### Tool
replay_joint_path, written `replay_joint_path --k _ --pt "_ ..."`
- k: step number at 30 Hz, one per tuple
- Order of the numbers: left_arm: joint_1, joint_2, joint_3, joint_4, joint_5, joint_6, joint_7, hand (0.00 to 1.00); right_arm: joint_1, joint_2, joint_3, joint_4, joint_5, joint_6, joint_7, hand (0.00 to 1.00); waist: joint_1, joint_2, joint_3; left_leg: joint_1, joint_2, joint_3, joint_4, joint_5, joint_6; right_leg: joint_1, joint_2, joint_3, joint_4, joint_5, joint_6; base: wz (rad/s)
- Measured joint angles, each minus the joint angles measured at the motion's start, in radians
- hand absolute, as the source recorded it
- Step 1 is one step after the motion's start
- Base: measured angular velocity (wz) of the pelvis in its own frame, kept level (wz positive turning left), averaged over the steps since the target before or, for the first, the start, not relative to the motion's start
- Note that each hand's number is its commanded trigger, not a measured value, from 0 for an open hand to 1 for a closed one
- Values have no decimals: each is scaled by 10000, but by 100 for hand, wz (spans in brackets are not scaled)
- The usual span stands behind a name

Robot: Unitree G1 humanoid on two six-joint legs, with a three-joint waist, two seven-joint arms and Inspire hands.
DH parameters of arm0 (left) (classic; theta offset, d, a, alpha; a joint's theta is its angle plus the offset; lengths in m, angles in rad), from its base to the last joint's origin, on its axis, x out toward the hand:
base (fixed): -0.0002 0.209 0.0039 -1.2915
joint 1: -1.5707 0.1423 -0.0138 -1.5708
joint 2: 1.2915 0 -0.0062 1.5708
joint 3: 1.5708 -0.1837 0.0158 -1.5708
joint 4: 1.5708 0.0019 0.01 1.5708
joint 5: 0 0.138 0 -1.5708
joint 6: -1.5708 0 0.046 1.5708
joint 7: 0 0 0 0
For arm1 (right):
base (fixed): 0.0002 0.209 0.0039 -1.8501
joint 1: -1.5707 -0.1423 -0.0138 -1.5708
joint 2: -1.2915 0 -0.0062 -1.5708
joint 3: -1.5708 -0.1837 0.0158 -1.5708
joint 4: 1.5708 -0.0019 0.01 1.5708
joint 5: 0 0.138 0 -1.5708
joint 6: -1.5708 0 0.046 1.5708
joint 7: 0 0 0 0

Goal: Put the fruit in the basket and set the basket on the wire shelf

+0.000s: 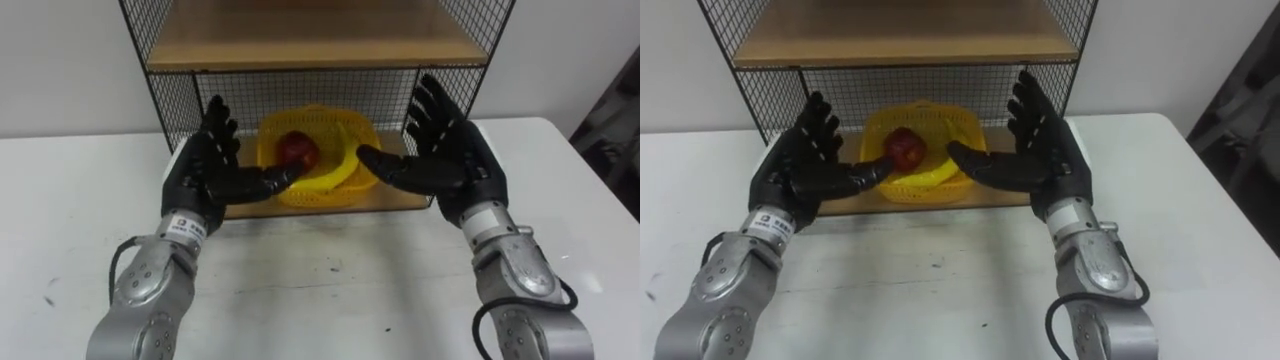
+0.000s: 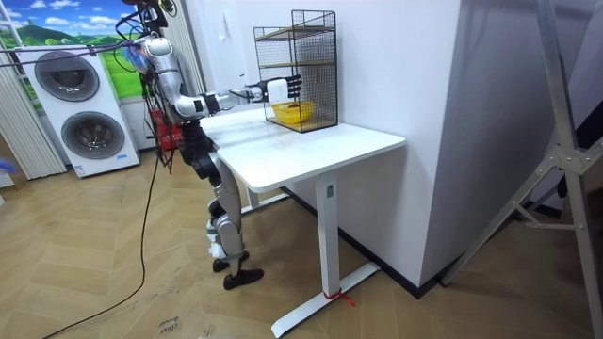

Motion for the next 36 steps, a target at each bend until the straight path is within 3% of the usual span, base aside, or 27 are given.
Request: replay_joint_path --k 4,7,11,18,22,26,30,36 --pt "265 9 -125 -270 375 -367 -289 0 295 1 4 -489 -264 -226 296 0 23 -38 -13 -35 0 -11 0 7 2 -59 1 -12 -2 -2 -2 0" --pt "434 33 -206 -419 367 -426 -331 0 508 1 11 -732 -273 -329 525 0 23 -63 -17 -35 0 -18 -8 4 -7 -43 0 -29 -8 -2 -3 0" --pt "1038 297 -521 -845 357 -722 -449 0 1124 1 34 -799 -227 -677 768 0 -9 -83 -9 -40 1 -58 -5 -9 -35 27 10 -28 -127 2 3 1" --pt "2259 321 -432 -1722 333 -1022 -812 0 1946 -4 47 -988 -463 -677 1184 0 63 -68 -10 -185 6 -57 -4 -22 -57 -131 42 70 -142 12 17 0" --pt "2475 400 -397 -1813 339 -1066 -1162 0 2166 -30 -8 -1423 -454 -678 1332 0 84 -73 -12 -284 6 -97 24 -21 -57 -135 42 42 -146 35 -7 5" --pt "2681 455 -248 -1816 273 -1076 -1362 0 2377 -150 -39 -1571 -461 -768 1306 0 109 -76 -4 -298 -3 -155 26 -20 -60 -125 28 -27 -157 30 -2 4" --pt "2704 425 344 -2132 274 -1114 -1609 0 2933 -157 -676 -1852 -461 -978 1289 0 128 -55 -7 -432 -19 -249 46 -16 -68 -172 30 -57 -171 -17 4 6" --pt "2964 285 1285 -2489 -310 -1798 -1559 0 3515 -193 -1574 -2098 -371 -1286 794 0 119 123 27 -456 -25 -275 49 -1 -69 -199 45 -14 -148 15 -2 1"
